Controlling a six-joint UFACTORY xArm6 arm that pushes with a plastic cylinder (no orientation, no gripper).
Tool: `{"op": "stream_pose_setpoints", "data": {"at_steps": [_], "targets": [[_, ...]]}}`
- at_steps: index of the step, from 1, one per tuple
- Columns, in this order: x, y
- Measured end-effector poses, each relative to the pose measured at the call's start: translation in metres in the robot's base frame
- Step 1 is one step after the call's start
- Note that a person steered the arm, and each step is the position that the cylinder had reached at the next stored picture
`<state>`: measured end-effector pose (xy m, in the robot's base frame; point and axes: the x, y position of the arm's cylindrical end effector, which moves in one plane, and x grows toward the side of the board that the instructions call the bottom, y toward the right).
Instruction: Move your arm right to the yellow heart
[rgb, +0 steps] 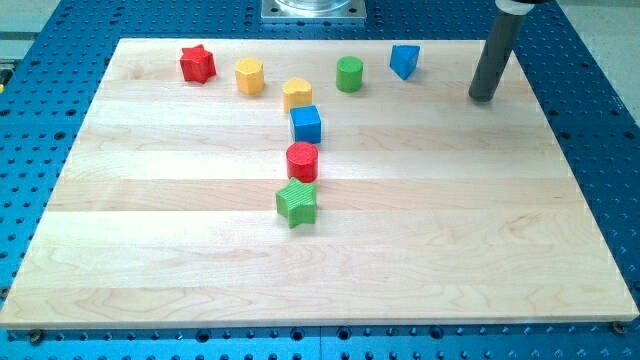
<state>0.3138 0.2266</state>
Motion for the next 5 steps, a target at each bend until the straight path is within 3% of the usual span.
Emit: {"op": "stream_pose_setpoints", "data": {"at_steps": [5], "targets": [[0.017,0.006]]}}
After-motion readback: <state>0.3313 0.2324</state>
